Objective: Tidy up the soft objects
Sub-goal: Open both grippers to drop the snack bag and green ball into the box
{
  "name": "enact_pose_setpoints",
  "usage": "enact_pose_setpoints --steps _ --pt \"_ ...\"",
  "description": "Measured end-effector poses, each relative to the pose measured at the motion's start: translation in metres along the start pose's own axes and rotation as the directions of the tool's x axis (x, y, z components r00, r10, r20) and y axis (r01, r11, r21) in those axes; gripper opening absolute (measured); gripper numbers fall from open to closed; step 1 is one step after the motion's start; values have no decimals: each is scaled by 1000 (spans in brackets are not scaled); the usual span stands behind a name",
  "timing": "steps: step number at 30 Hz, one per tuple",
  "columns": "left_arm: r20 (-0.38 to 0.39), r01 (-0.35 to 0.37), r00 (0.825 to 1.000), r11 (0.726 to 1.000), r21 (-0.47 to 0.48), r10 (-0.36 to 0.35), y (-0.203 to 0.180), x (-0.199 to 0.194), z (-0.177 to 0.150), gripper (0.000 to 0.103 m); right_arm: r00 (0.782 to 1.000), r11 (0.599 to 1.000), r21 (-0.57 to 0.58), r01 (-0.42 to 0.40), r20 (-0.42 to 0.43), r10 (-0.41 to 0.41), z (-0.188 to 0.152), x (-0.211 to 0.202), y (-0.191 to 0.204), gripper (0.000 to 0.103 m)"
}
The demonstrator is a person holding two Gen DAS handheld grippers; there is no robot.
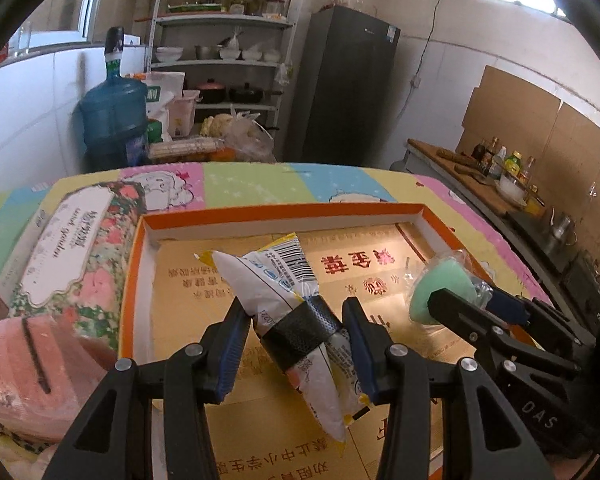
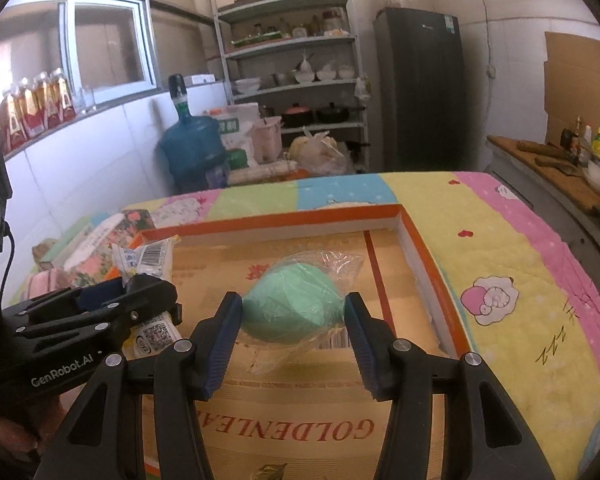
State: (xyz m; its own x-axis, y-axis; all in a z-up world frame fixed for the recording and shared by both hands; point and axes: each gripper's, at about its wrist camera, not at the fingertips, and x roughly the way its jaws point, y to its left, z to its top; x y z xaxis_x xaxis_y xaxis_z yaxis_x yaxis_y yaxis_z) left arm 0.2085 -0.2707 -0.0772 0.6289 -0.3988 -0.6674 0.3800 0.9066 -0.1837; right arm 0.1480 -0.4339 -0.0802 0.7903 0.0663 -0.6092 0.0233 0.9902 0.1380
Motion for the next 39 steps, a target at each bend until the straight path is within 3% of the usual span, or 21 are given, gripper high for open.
enact_pose_setpoints --steps 6,19,30,36,39 --pt "-76 -9 997 1000 -2 8 -1 12 -1 51 999 1000 -12 29 -35 -29 0 6 2 56" --pt "-16 -23 1000 1000 -14 23 1 -1 1 76 999 998 26 52 -15 -52 -1 0 -3 66" --pt "117 -25 993 1000 7 24 -1 -37 4 77 998 998 32 45 48 -47 1 -26 6 67" --pt "240 -39 970 998 45 27 -2 -69 3 80 993 999 42 22 118 -27 0 -52 18 67" --pt "275 -52 961 998 43 38 2 -84 2 86 988 999 38 17 151 -23 0 -64 27 67"
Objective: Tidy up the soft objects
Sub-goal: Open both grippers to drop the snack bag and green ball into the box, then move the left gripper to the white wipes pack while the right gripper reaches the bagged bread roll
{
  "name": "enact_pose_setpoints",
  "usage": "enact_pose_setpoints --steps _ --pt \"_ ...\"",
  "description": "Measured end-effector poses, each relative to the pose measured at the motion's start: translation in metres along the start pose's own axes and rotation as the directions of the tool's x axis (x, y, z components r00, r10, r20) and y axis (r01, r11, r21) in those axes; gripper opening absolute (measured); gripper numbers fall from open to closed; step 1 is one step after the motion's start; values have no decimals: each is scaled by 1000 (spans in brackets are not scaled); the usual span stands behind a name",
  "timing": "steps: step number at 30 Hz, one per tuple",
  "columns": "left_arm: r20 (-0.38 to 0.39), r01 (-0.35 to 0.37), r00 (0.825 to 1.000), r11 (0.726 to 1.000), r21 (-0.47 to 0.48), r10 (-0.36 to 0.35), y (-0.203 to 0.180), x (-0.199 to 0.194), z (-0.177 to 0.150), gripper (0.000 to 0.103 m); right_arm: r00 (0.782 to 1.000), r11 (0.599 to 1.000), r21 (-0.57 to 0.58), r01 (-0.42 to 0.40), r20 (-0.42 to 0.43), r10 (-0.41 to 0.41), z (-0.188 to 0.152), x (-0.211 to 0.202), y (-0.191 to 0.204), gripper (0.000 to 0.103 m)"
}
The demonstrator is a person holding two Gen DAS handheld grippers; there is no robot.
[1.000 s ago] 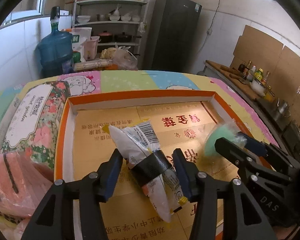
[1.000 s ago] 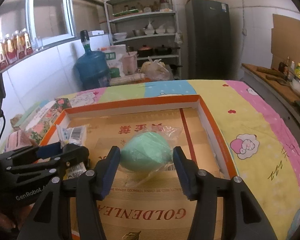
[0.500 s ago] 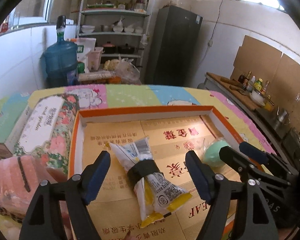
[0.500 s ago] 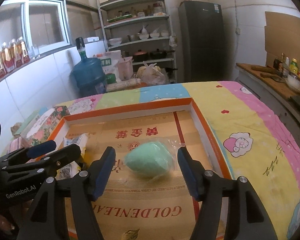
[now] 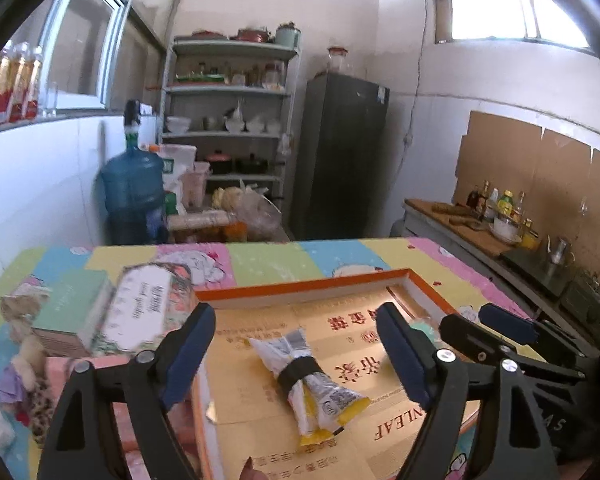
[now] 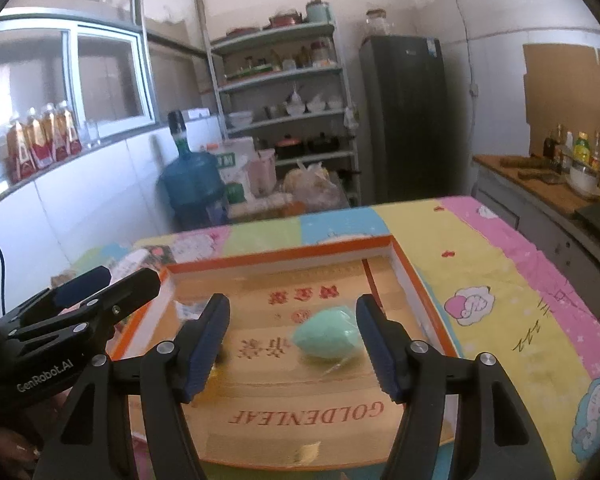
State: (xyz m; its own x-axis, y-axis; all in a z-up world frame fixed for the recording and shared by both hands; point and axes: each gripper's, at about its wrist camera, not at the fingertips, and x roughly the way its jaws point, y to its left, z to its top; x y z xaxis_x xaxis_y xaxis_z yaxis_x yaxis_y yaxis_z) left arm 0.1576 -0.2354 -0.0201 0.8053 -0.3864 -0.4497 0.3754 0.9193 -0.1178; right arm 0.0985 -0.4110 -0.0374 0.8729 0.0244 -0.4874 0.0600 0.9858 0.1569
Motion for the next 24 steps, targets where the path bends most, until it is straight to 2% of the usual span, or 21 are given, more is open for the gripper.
enact_pose_setpoints --steps 4,7,9,13,20,24 --pt "39 -1 999 1000 -17 2 13 -20 1 96 1000 1000 -7 -3 25 3 2 -12 15 68" --pt "59 -14 998 999 -30 16 24 -35 2 96 999 1000 -18 -17 35 18 3 -17 27 68" --pt "67 -51 996 998 -30 53 34 -42 5 96 999 999 -24 -24 41 25 2 -20 37 68" --pt "92 -43 995 997 -70 49 53 -62 10 96 997 998 -38 -42 56 44 2 -30 56 69" --pt "140 -89 985 991 -97 102 92 -109 6 96 994 994 -80 -70 75 77 0 -42 97 74" --pt "131 -175 974 981 -89 186 116 -130 0 96 991 989 -105 -106 67 113 -6 -43 125 75"
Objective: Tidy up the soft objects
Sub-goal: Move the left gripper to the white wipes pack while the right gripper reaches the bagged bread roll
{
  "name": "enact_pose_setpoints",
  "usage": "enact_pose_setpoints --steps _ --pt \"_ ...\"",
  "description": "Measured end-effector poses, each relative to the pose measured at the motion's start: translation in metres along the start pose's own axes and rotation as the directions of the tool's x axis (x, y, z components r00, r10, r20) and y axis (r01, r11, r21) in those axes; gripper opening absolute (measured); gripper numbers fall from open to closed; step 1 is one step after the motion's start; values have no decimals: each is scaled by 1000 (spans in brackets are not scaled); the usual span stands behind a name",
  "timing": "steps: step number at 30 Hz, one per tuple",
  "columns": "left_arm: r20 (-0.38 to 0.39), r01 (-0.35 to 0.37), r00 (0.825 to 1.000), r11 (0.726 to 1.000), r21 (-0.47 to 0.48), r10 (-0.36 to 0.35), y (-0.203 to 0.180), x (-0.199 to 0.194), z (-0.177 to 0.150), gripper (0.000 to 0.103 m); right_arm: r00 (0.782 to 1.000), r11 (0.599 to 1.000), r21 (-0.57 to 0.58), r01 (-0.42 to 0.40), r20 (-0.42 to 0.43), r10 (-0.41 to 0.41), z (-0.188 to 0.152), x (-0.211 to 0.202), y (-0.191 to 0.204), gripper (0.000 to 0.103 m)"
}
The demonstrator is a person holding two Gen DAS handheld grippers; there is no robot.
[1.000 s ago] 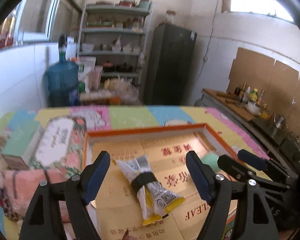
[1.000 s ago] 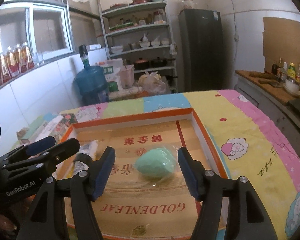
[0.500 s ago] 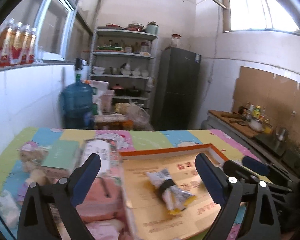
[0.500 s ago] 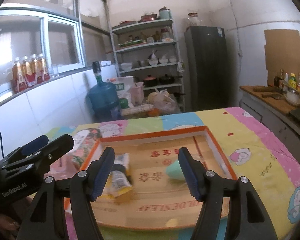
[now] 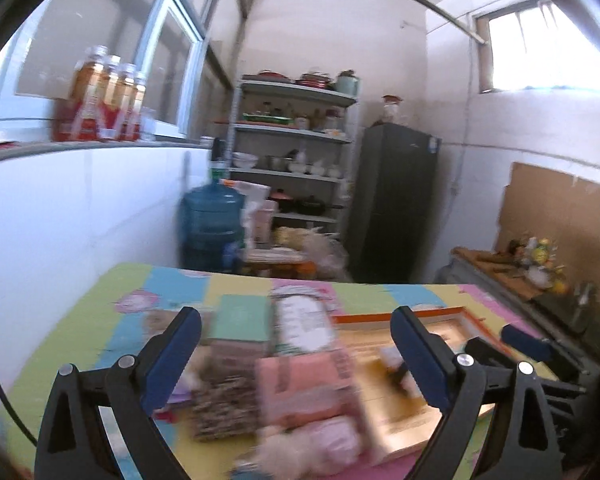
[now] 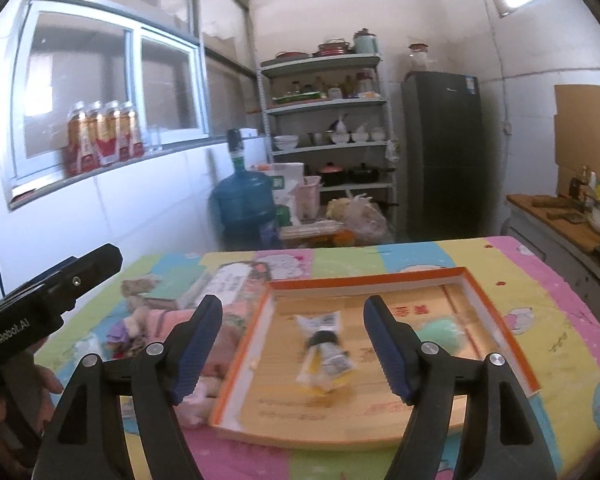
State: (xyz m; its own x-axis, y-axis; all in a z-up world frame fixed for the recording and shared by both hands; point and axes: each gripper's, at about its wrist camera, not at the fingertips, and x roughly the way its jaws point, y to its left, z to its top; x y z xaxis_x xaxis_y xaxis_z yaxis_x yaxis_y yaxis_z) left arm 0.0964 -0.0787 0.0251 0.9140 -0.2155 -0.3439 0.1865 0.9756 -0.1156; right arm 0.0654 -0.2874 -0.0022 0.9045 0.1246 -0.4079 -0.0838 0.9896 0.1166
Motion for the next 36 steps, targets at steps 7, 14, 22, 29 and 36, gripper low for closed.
enact_pose_setpoints --steps 7,14,22,29,36 --pt "-15 -85 996 996 -3 85 50 -24 -7 96 998 998 -33 -54 -14 53 -11 4 50 76" --pt "-14 -139 990 990 -18 139 88 -47 -20 96 995 993 -74 -96 -25 94 -20 3 94 76" --pt "34 -128 991 992 20 127 108 -70 -35 96 985 976 -137 -170 -48 164 -35 3 131 76" --pt "-11 -170 985 985 18 170 129 -72 -51 96 965 952 -172 -254 -114 237 -61 13 162 76" --pt "-49 -176 984 984 -39 174 146 -69 -67 96 940 931 -188 -314 -203 275 -87 29 183 76"
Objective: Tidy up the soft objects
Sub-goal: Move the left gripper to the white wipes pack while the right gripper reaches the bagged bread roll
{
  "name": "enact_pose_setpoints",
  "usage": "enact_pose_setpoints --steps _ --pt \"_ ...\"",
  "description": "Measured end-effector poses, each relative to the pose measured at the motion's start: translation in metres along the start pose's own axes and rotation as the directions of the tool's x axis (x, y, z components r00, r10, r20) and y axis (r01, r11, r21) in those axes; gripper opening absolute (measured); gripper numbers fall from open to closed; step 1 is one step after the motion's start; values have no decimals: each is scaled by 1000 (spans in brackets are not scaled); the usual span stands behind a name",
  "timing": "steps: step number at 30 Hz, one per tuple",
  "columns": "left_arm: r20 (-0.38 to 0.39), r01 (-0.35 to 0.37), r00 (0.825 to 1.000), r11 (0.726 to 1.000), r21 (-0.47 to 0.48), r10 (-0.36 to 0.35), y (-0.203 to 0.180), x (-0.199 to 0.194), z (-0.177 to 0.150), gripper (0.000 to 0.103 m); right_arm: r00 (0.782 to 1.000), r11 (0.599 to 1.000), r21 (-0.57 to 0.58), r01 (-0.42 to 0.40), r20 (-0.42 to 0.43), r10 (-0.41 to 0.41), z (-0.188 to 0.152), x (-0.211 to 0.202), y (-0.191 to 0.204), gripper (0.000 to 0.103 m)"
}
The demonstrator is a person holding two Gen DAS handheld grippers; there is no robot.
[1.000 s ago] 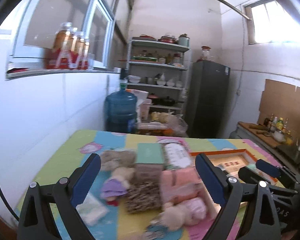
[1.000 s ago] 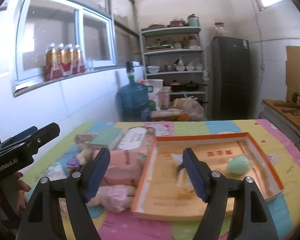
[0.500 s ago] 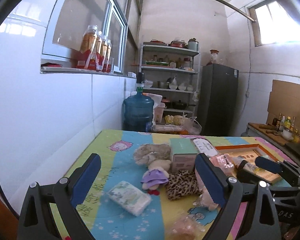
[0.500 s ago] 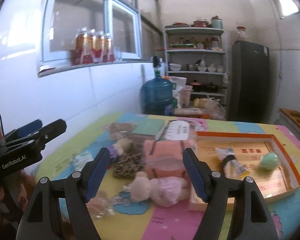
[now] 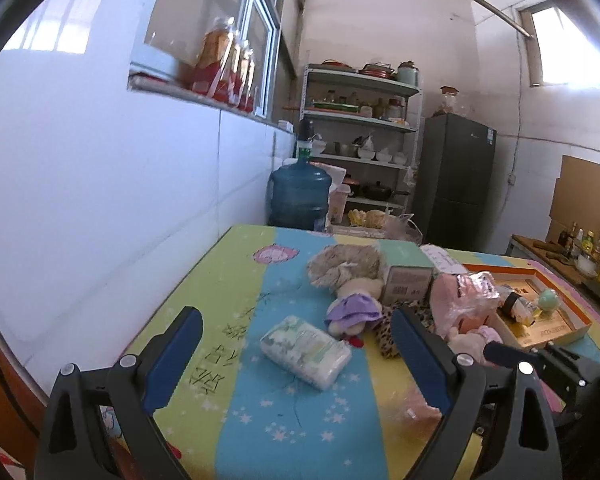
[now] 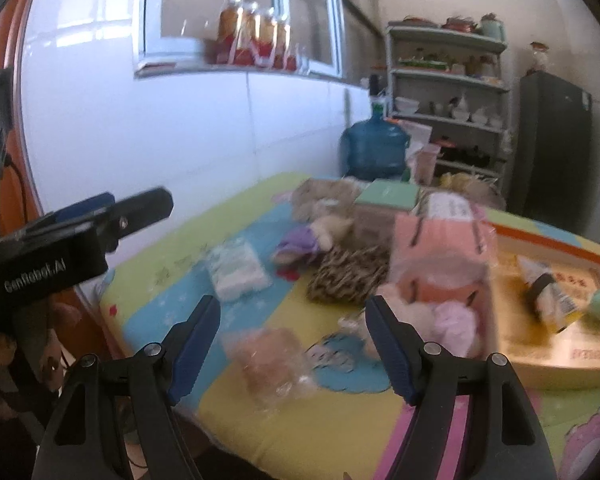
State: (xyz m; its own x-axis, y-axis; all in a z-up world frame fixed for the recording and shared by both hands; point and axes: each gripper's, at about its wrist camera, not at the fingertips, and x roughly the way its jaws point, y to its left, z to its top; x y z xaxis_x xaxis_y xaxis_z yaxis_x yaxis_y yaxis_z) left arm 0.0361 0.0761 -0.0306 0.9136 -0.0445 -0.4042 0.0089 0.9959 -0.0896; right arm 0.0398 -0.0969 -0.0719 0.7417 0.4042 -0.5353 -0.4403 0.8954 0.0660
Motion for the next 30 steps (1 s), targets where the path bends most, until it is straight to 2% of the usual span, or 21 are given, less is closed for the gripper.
enact_pose_setpoints --steps 11,24,25,26,30 --pt "-39 -9 999 1000 -25 9 11 13 -10 96 997 1000 -1 -28 -75 27 -12 29 1 76" --pt "-73 -5 997 1000 -24 3 14 24 -16 96 989 996 -10 -93 -118 91 -17 40 5 76" --pt "-79 -4 997 1000 -24 2 14 26 -17 96 987 995 -6 -102 -122 101 -18 41 5 71" --pt "-84 -3 996 1000 -26 1 14 27 -17 96 985 993 0 -117 -126 116 -18 42 4 59" --pt "-106 6 994 999 -40 -11 13 36 -19 96 983 992 2 -126 -131 125 -19 42 4 55"
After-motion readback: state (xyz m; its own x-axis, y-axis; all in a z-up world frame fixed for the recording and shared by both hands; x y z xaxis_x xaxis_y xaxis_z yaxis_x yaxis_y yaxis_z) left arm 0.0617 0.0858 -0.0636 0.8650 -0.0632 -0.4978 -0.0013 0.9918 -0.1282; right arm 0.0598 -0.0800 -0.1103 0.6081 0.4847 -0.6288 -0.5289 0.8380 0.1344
